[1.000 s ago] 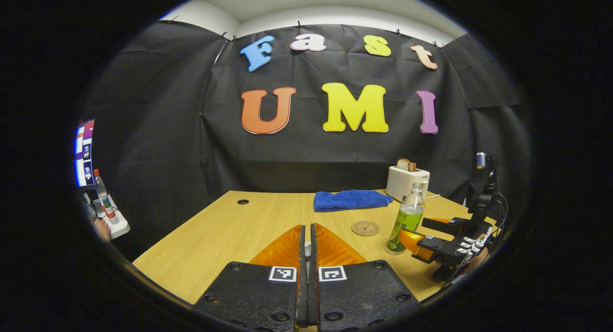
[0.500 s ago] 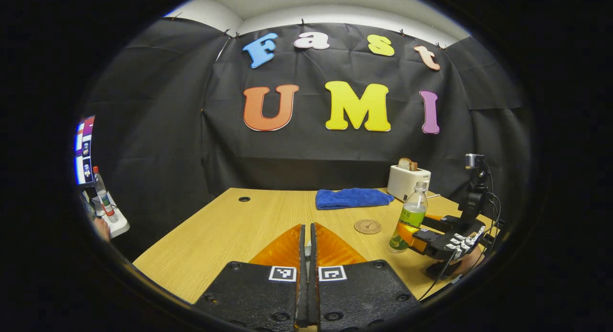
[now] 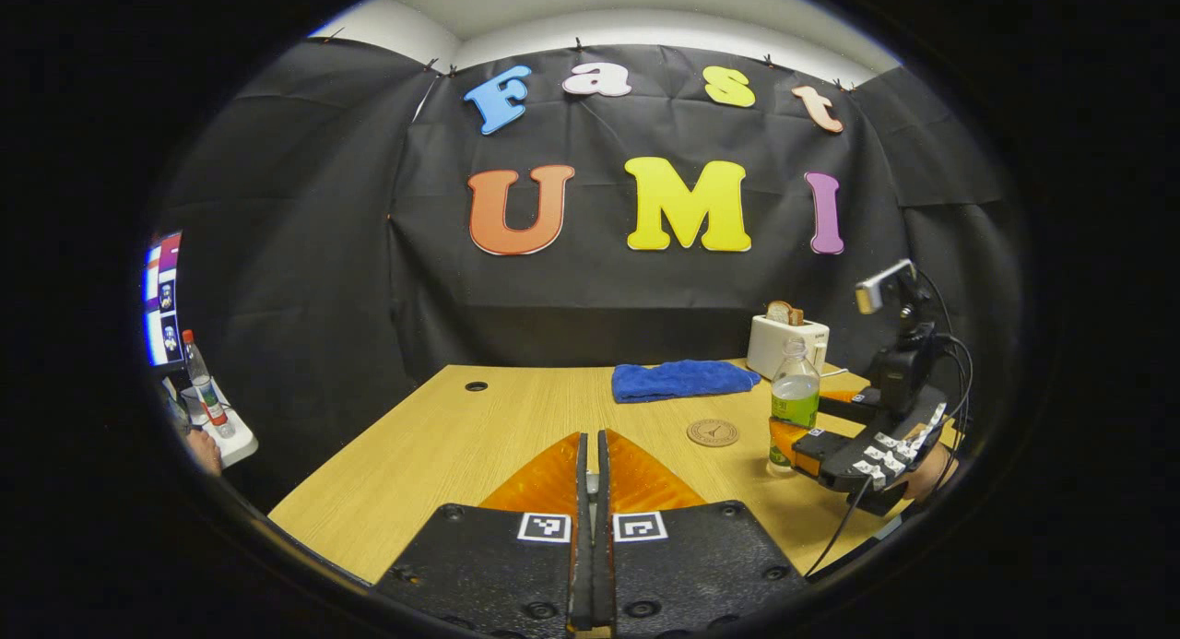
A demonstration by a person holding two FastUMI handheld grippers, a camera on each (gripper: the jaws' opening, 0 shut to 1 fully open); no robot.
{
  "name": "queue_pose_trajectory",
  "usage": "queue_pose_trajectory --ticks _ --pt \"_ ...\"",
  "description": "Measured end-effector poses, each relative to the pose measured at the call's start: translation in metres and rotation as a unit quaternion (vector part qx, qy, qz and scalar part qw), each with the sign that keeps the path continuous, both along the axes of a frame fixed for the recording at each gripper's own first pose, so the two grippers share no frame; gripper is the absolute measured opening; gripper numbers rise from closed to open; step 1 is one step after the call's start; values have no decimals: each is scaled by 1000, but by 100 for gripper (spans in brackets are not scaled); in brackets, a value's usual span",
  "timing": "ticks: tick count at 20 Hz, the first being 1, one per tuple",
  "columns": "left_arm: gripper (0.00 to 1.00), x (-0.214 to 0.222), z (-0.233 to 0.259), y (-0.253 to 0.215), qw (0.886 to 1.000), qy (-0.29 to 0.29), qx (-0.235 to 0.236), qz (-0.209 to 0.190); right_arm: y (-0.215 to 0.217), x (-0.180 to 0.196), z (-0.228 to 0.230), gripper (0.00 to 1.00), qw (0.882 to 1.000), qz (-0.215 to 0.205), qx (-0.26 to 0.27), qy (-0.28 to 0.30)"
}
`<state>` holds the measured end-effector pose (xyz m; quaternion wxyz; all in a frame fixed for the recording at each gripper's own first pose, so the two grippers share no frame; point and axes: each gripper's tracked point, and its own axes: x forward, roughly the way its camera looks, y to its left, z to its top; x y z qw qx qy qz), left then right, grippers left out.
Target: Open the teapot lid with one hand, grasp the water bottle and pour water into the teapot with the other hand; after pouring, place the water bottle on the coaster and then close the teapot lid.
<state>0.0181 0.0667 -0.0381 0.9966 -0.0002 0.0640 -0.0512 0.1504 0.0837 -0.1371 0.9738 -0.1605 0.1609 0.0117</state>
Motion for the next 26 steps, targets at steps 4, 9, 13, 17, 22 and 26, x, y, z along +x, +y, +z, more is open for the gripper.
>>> queue_pose_trajectory --ticks 4,9,13,17,22,26 --pt "3 -5 4 10 1000 -6 -4 -1 20 3 3 72 993 20 -116 0" --pt "3 -3 5 24 1000 -5 -13 4 49 4 -11 72 969 51 -239 20" --pt "2 -4 1 32 1000 -1 -14 4 66 6 -6 72 938 71 -339 -9" --pt "3 -2 0 36 1000 3 -18 5 74 5 -9 72 890 88 -447 -21" --pt "3 -1 -2 41 1000 3 -24 2 86 20 9 72 817 85 -564 -89" --pt "3 -2 -2 43 1000 6 -26 2 92 17 15 71 789 86 -597 -113"
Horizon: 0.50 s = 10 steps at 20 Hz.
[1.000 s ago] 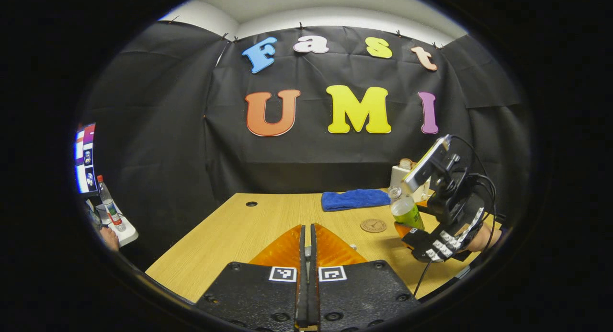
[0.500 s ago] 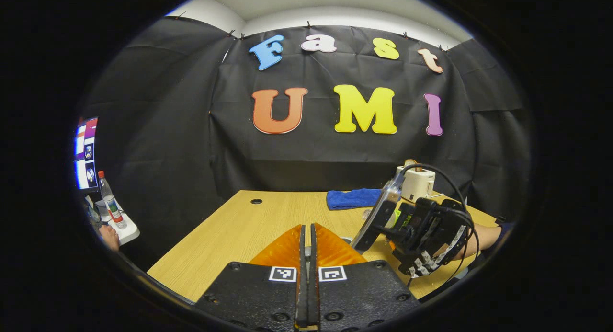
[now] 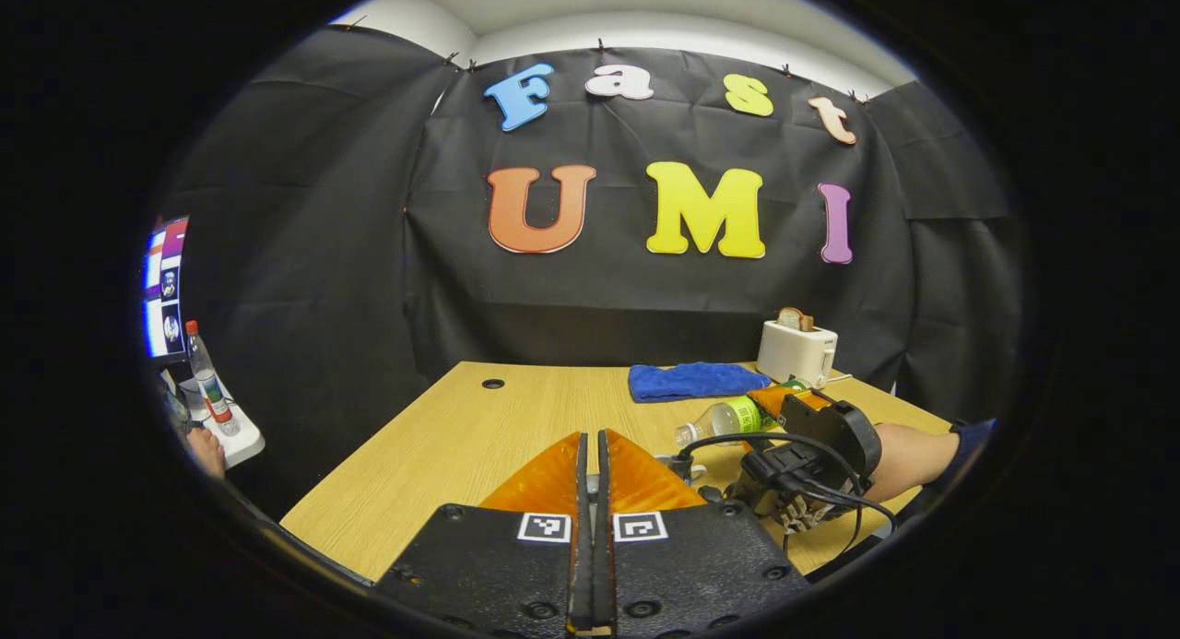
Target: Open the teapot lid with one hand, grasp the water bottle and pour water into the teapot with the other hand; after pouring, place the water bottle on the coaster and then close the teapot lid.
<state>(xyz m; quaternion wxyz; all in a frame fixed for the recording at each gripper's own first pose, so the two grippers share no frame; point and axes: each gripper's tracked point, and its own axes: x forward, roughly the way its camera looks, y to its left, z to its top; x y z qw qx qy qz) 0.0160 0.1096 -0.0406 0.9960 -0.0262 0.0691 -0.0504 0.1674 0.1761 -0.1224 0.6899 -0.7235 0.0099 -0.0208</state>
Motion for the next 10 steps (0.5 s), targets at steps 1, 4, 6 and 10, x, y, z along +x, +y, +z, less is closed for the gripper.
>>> queue_pose_trajectory --ticks 1,4,6,10 --pt "3 -1 1 1 1000 0 0 0 3 -1 1 71 1000 5 -16 -9" --pt "3 0 0 0 1000 0 -2 -1 6 0 7 72 997 21 -68 -35" --pt "3 -1 1 0 1000 -1 -3 -3 5 1 11 71 995 25 -85 -48" --pt "3 -1 1 -1 1000 0 -3 -5 6 5 19 72 989 38 -125 -63"
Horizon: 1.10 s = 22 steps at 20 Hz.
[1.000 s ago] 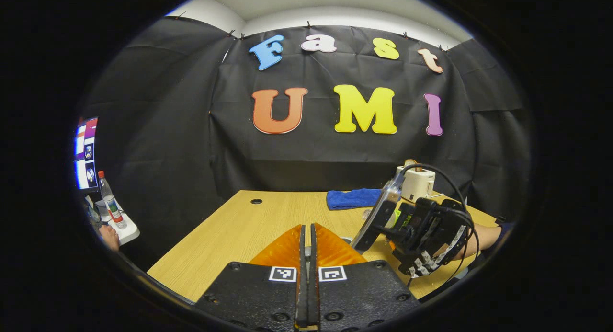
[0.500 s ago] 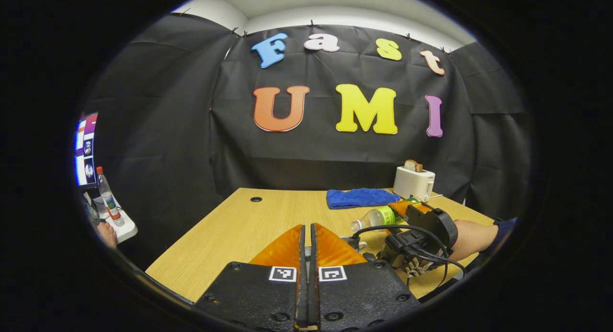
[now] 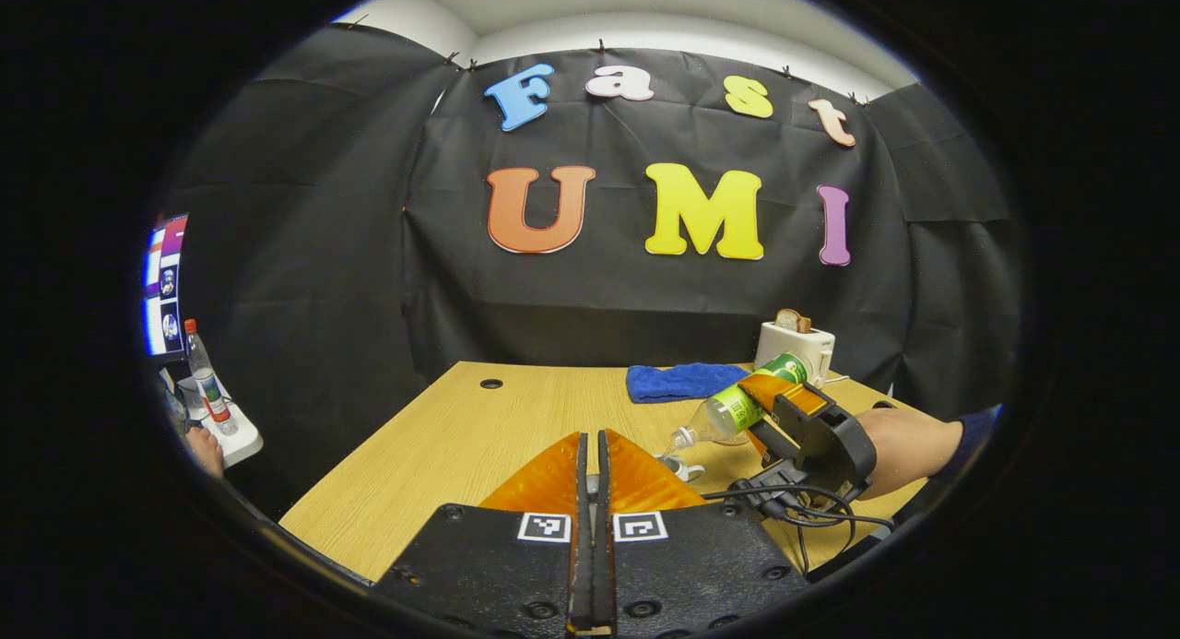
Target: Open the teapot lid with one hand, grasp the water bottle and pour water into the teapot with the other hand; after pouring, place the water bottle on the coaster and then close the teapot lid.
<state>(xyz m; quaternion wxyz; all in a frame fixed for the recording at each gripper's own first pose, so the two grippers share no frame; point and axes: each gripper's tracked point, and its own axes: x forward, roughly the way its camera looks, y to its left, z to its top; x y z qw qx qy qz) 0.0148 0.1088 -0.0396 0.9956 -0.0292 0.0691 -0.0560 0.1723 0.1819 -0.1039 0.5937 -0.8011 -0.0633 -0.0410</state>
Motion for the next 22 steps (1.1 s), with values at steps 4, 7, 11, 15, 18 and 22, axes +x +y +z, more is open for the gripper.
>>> queue_pose_trajectory --ticks 4,7,11,15,18,22 --pt "3 0 1 2 1000 1 -1 2 0 0 2 71 999 13 -26 -18" --pt "3 -1 0 2 1000 2 -2 2 3 -1 7 72 999 19 -35 -25" --pt "3 0 -1 0 1000 4 0 -2 9 -3 8 71 998 26 -54 -34" --pt "3 2 -5 0 1000 10 2 0 16 -8 10 71 995 33 -80 -46" --pt "3 1 -6 3 1000 12 3 1 19 -8 13 71 994 37 -91 -50" --pt "3 3 -8 4 1000 17 3 4 24 -6 22 70 990 42 -119 -57"
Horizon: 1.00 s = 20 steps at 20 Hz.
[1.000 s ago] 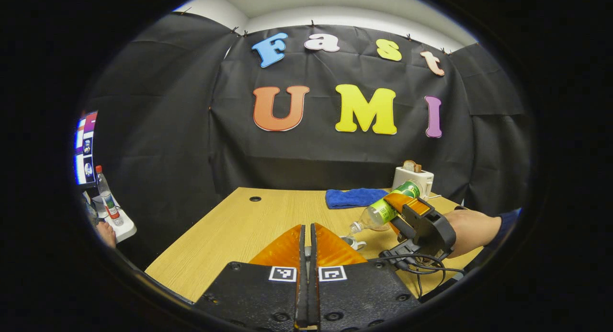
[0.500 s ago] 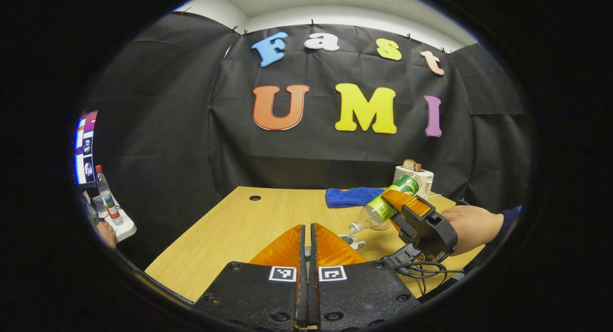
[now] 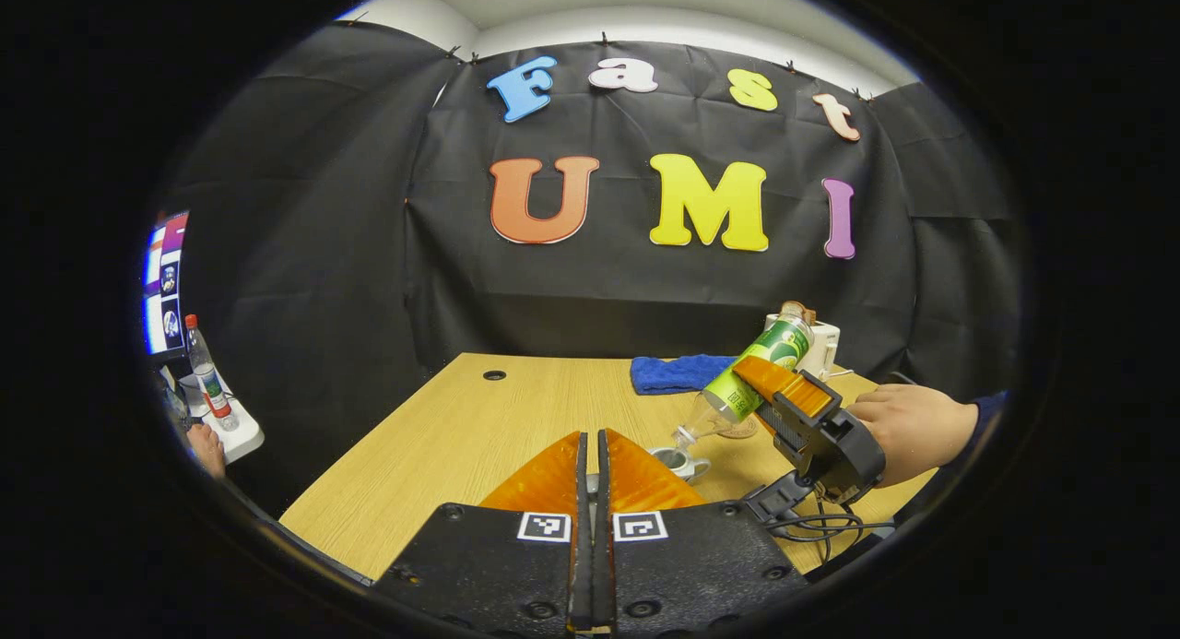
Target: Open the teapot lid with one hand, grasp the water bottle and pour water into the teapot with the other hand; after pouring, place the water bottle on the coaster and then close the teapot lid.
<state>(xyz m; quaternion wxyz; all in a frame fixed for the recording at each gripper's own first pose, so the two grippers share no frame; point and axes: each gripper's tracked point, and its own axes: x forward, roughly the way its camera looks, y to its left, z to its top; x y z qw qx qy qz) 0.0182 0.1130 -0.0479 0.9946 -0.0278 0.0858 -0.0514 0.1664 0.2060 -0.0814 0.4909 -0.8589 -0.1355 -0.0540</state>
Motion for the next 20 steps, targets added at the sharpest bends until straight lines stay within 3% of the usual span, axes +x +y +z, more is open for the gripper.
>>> queue_pose_trajectory --ticks 14,20 --pt "3 -2 1 -2 1000 -2 2 -4 11 -5 20 71 999 16 -37 -34" --pt "3 -2 2 -2 1000 -3 0 -6 10 -5 17 71 999 18 -26 -31"
